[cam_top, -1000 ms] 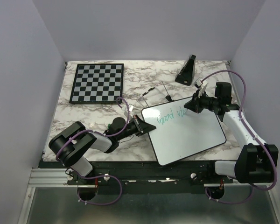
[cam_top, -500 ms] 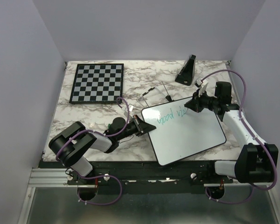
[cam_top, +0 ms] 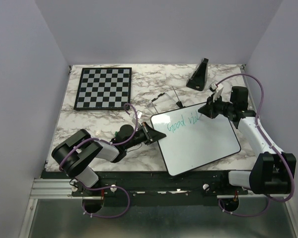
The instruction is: Write a sentence on the whiteboard
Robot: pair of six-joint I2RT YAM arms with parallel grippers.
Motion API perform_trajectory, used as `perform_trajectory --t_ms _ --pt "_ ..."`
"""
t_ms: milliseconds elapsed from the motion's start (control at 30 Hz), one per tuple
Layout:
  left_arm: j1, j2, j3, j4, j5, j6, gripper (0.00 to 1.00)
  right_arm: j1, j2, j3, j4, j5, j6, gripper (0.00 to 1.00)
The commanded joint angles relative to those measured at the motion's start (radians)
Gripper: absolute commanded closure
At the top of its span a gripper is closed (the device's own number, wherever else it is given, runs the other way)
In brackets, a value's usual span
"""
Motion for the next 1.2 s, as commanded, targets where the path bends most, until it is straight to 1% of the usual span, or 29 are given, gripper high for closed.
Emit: perform_trajectory --t_ms 0,167,333,433,567,733,1167 --pt "-0.012 -0.033 -0.002 0.016 0.040 0.095 1.00 -0.013 -0.024 -0.020 -0.030 0.025 -0.038 1.00" --pt "-0.012 -0.027 0.001 0.017 0.040 0.096 1.00 -0.028 -0.044 -0.037 -0.062 0.019 -0.060 0.99" --pt "-0.012 -0.029 0.001 0.020 0.039 0.096 1.00 -0.046 -0.054 -0.011 -0.064 0.015 -0.050 1.00" --pt "-0.012 -0.029 -0.001 0.020 0.039 0.096 1.00 -0.059 -0.081 0.018 -0.064 -0.033 -0.023 0.99" --pt "-0.012 -0.033 0.001 0.019 0.040 0.098 1.00 -0.060 -0.136 0.035 -0.064 -0.141 0.025 1.00" --pt "-0.012 -0.035 0.001 0.017 0.042 0.101 1.00 -0.062 -0.176 -0.023 -0.025 -0.179 0.040 0.99" --pt "-0.014 -0.030 -0.010 0.034 0.044 0.104 1.00 -0.126 -0.153 -0.056 0.025 -0.222 0.028 1.00"
